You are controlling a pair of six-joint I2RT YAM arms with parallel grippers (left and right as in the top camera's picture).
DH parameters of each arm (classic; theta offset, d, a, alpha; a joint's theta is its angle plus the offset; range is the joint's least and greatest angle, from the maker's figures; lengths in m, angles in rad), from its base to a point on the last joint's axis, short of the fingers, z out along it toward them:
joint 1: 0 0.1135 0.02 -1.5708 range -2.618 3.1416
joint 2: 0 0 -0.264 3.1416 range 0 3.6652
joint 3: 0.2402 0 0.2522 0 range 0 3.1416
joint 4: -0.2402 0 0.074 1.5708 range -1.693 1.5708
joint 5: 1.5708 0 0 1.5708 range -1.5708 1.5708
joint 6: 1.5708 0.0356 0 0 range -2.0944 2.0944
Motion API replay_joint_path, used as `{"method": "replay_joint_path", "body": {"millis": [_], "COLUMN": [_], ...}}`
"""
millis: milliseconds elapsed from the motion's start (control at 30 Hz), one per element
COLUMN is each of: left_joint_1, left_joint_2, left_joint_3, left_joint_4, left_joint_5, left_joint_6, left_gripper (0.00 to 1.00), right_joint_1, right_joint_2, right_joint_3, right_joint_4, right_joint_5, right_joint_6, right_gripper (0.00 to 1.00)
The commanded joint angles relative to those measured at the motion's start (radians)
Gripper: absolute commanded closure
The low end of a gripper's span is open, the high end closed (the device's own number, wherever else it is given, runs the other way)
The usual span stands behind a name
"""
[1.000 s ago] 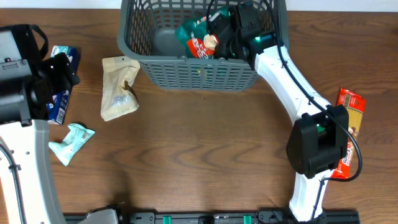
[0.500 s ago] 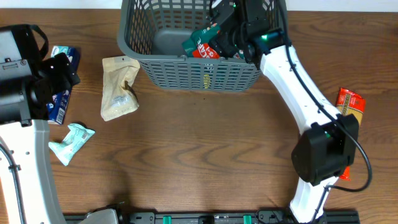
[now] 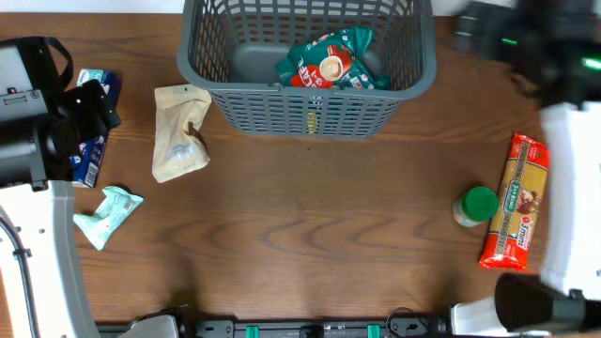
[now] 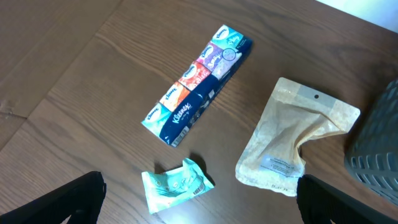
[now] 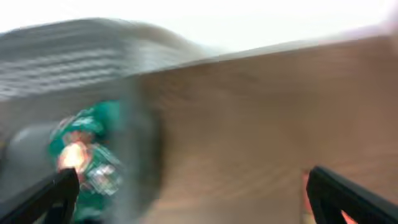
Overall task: Pack container
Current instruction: 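Move the right gripper to the green-lidded jar and grasp it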
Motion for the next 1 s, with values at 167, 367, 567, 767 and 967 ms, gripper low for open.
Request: {"method": "replay_joint_path", "body": {"millis": [167,367,567,767,967], "left_joint_1": [0.004,0.004,0.004,0.004,0.004], "left_joint_2": [0.005,0.005,0.005,0.005,0.005], "left_joint_3": [0.0,0.0,0.0,0.0,0.0], "left_joint_4": [-0.004,-0.003,-0.003,-0.004,-0.004], "left_joint_5": [0.003,0.003,0.003,0.003,0.003], "left_joint_6": [0.017,0.017,0.017,0.017,0.017], "left_gripper": [0.01,0.01,0.01,0.01,0.01], "right_joint_1": [-0.247,-0.288,-0.266,-0.243,-0.233], "right_joint_2": [-0.046,-0.046,-0.047,-0.047,-0.046], "right_joint_3": [0.003,-0.031,-0.113,-0.37,-0.652], "right_joint_4": [-0.323,-0.518,-0.565,-0.4,-0.193], "right_joint_5": [0.034,0.056,0.059,0.041,0.022], "right_joint_6": [0.268,0.267,0.267,0.274,0.305], "right_gripper": [0.01,0.01,0.01,0.01,0.01]}}
